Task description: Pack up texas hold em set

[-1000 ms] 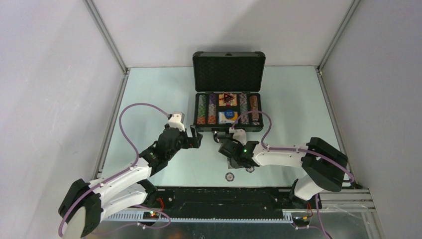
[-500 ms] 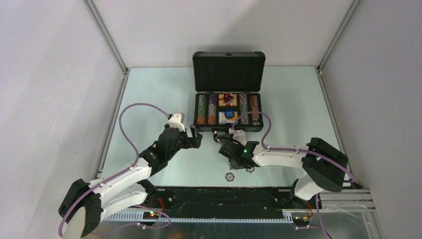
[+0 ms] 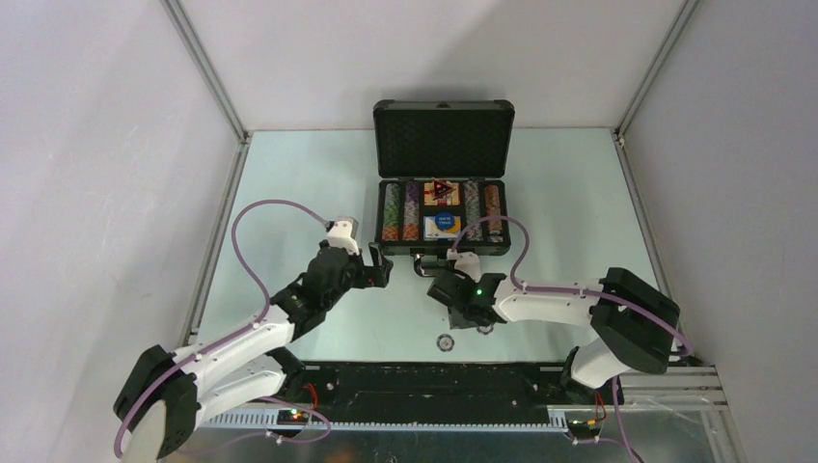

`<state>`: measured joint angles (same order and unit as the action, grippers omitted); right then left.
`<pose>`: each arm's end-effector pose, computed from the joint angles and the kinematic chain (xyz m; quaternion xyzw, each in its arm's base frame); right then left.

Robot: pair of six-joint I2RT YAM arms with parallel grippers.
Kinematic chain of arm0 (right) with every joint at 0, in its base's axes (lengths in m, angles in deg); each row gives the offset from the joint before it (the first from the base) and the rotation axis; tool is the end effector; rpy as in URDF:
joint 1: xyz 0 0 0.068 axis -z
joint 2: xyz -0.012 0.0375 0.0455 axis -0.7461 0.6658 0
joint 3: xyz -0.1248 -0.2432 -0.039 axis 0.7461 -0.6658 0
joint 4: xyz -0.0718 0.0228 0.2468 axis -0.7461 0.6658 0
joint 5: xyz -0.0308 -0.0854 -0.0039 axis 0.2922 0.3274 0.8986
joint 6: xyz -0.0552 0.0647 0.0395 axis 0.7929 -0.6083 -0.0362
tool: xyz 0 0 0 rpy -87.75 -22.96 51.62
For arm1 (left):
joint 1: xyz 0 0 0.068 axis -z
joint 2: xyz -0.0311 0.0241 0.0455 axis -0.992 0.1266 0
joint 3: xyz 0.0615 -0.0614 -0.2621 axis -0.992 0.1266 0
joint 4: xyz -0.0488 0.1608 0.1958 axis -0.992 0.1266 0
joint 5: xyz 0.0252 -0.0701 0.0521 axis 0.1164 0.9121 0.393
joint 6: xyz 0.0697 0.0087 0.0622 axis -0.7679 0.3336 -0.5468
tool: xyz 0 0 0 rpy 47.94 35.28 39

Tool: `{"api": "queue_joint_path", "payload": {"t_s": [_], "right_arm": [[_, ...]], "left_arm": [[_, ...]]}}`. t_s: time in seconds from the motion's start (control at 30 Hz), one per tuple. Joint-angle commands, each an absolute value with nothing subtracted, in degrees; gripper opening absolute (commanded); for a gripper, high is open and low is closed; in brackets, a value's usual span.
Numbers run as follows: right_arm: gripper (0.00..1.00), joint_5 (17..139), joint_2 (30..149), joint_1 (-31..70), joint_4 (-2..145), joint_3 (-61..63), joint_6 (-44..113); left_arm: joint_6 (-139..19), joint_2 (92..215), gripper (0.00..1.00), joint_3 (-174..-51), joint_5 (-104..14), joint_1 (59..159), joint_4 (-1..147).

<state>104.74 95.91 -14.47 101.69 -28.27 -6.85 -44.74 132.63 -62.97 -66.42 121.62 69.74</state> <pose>0.1523 0.2338 0.1214 -0.0990 0.9687 0.0325 0.2255 0.1989 -0.1362 0.1852 0.0293 0.8455 -0.2046 0.4924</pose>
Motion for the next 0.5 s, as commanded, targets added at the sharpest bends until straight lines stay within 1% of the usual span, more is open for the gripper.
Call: {"api": "queue_joint_path", "payload": {"t_s": [0.0,0.4,0.47], "right_arm": [[0.43,105.9,93.2,-13.2,106.4,-28.6,-6.0],[0.44,105.7,90.8,-11.4,106.2,-27.0,-3.9],[0.46,105.4,90.9,-11.3,106.2,-27.0,-3.8]], "left_arm": [[-45.9,132.8,0.98,-64.9,-66.8,122.1,68.0],[-45.9,133.2,0.98,-65.1,-66.8,122.1,68.0],[-45.9,133.3,0.98,-65.1,-66.8,122.0,68.0]]}}
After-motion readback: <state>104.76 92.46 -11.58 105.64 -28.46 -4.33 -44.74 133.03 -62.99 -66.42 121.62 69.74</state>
